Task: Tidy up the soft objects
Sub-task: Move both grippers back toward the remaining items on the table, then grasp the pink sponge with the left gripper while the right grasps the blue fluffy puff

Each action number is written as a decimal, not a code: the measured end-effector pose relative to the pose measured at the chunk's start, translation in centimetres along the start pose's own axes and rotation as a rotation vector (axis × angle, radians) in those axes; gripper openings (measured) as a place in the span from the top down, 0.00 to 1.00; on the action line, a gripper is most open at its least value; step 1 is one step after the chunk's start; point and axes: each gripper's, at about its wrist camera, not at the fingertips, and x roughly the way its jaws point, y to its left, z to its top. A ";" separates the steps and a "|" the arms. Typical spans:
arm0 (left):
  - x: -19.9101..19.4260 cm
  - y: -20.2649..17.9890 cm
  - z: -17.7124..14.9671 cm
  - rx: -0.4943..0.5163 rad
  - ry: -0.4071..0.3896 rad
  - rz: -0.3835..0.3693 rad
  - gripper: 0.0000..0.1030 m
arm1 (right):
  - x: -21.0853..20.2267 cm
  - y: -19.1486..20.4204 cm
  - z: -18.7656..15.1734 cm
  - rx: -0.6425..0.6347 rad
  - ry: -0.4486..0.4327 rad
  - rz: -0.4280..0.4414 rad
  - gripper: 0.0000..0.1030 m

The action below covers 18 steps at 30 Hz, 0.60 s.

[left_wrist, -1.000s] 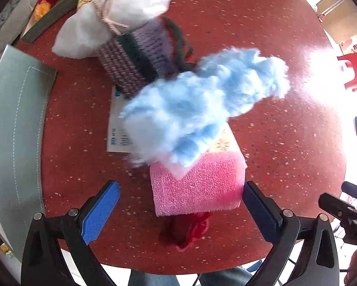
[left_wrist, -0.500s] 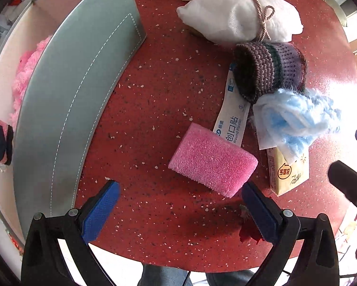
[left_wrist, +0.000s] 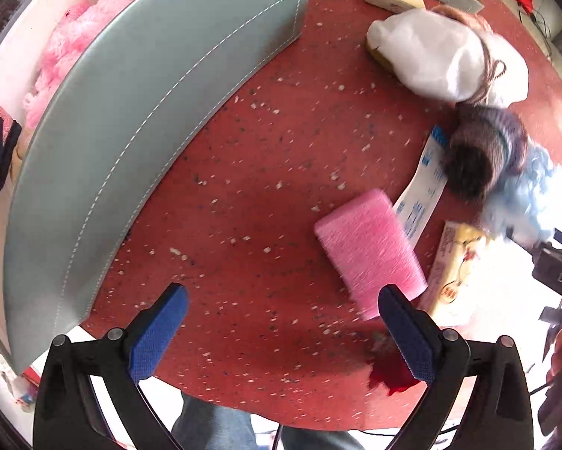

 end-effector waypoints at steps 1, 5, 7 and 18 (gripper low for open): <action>0.1 -0.4 0.2 -0.018 0.000 -0.012 0.01 | 0.3 -1.7 -0.1 0.052 0.018 -0.003 0.00; 0.3 -2.0 1.2 -0.084 0.006 -0.036 0.01 | -0.3 -5.7 -1.7 0.142 -0.001 0.125 0.00; 0.6 -2.9 1.6 -0.088 -0.005 -0.010 0.01 | -1.1 -6.3 -1.9 0.108 -0.010 0.133 0.00; 1.2 -4.1 2.8 -0.189 -0.036 0.027 0.01 | -1.1 -8.1 0.7 0.437 -0.002 0.327 0.00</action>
